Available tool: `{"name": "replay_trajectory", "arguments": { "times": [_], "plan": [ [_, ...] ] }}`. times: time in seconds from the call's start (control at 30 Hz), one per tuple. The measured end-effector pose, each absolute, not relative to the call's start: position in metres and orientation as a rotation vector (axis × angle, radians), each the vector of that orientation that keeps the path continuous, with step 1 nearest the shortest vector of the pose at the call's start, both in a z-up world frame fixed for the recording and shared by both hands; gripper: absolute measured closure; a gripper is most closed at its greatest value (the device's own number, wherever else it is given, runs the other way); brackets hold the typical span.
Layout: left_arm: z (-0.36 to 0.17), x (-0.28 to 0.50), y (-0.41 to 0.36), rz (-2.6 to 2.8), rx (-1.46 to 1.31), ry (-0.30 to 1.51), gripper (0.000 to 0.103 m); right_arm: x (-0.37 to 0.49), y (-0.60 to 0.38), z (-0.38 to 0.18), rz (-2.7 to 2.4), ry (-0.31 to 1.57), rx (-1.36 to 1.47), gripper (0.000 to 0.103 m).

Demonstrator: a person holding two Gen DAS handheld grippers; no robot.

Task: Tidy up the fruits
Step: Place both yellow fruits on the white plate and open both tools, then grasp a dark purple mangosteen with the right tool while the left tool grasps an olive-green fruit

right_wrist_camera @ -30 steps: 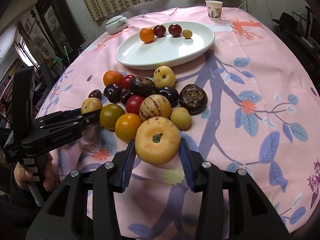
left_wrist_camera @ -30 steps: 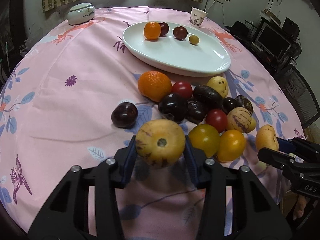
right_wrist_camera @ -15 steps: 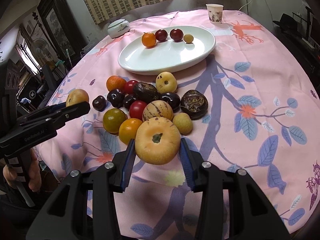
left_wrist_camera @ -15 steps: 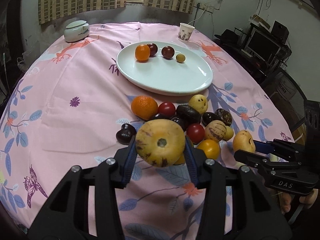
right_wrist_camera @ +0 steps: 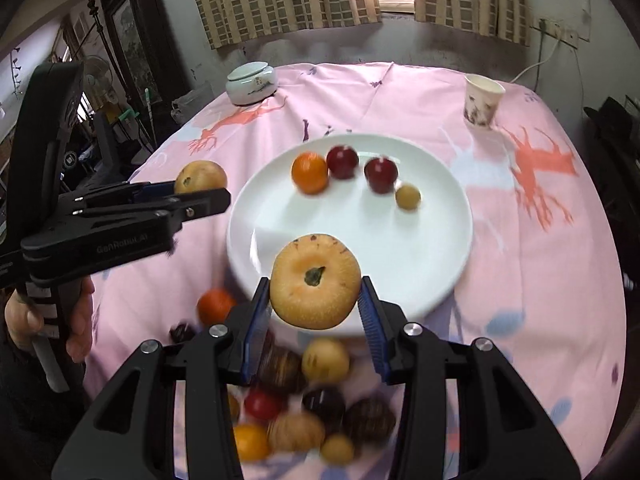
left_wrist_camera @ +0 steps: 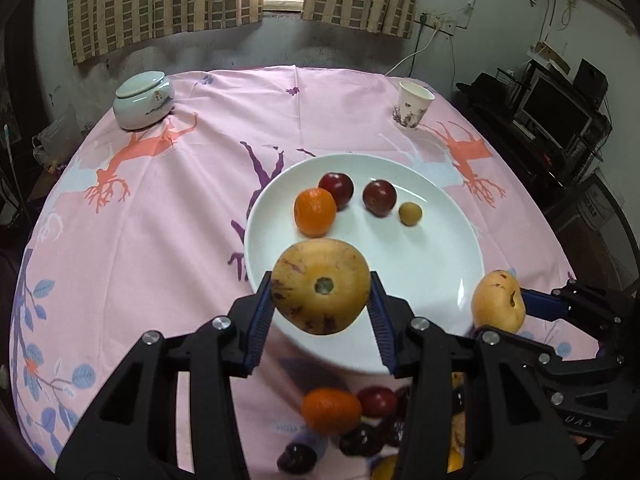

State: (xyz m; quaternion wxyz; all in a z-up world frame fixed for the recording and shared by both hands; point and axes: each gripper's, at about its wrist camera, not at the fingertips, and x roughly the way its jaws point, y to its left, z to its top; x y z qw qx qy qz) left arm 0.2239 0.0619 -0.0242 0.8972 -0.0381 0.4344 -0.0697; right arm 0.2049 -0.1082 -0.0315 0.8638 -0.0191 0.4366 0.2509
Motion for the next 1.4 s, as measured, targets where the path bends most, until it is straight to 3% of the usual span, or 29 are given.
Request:
{"name": "replay_trajectory", "arguments": {
  "times": [0.3, 0.6, 0.63, 0.7, 0.73, 1.07, 1.4],
  "plan": [
    [-0.06, 0.277, 0.061, -0.126, -0.108, 0.984, 0.057, 0.295, -0.078, -0.067, 0.483, 0.979, -0.124, 0.059],
    [-0.063, 0.288, 0.061, -0.12, -0.101, 1.001, 0.056, 0.308, -0.068, -0.079, 0.48, 0.987, -0.17, 0.059],
    [-0.062, 0.288, 0.06, -0.12, -0.099, 1.002, 0.054, 0.309, -0.064, -0.081, 0.475, 0.986, -0.207, 0.056],
    [-0.052, 0.284, 0.061, -0.11, -0.099, 0.966, 0.035, 0.305, -0.06, -0.08, 0.433, 0.943, -0.287, 0.044],
    [-0.046, 0.28, 0.061, -0.107, -0.102, 0.938, 0.025, 0.301, -0.06, -0.077, 0.426, 0.914, -0.304, 0.04],
    [0.005, 0.189, 0.072, -0.165, -0.126, 0.8, 0.017, 0.221, -0.119, -0.041, 0.431, 0.954, -0.198, 0.04],
    [-0.04, 0.067, 0.069, -0.113, -0.067, 0.757, 0.015, 0.095, -0.158, -0.055, 0.391, 0.923, -0.064, 0.04]
  ]
}}
